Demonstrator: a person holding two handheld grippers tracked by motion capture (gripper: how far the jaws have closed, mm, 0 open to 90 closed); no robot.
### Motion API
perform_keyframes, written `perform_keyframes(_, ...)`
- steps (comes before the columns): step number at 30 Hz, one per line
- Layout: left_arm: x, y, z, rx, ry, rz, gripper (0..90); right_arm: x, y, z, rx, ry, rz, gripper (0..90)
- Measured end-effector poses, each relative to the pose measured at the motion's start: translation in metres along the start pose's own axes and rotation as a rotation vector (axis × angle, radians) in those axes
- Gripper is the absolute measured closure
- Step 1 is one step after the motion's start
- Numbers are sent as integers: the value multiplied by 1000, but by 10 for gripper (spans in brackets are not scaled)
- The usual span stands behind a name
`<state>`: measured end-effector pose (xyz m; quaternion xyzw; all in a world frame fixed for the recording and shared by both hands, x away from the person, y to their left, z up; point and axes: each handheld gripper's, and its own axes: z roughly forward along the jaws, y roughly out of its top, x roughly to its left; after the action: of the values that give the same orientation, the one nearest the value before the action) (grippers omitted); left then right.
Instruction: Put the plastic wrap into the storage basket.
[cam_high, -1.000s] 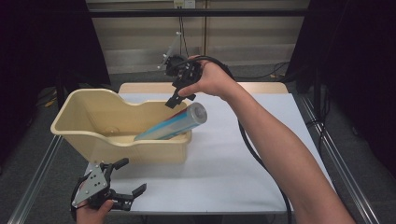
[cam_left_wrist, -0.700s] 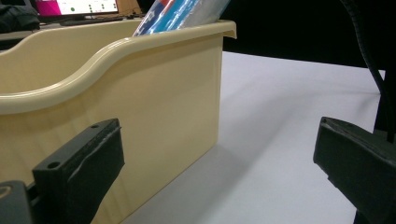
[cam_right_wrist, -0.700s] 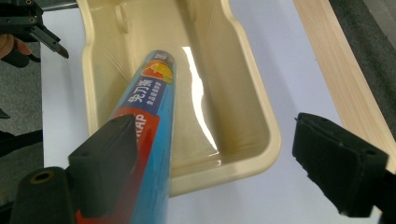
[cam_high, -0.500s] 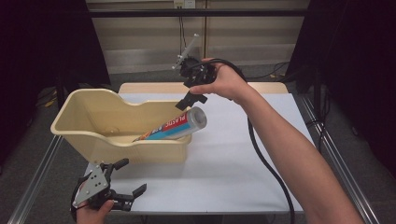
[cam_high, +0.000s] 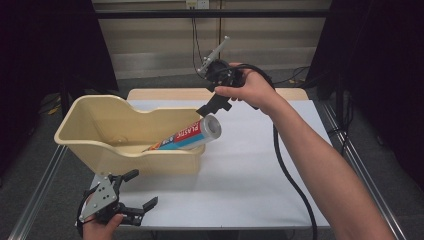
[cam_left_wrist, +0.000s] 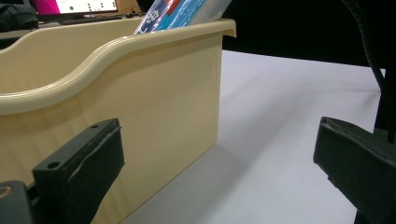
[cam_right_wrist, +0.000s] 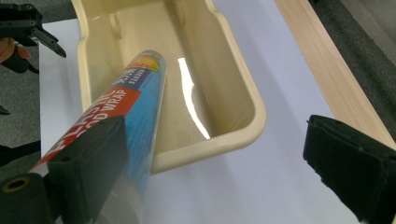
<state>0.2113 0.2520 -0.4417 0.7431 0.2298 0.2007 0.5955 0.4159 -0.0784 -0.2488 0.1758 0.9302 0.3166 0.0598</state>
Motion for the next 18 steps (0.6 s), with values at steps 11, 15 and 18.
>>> perform_keyframes(11,0,0,1,6,-3,2,16,-12,-20,-14,-34,-37,36,68)
perform_keyframes(15,0,0,1,5,-3,0,16,-15,-26,-18,-37,-43,43,69)
perform_keyframes(18,0,0,1,4,-5,0,17,-17,-32,-21,-44,-48,51,70)
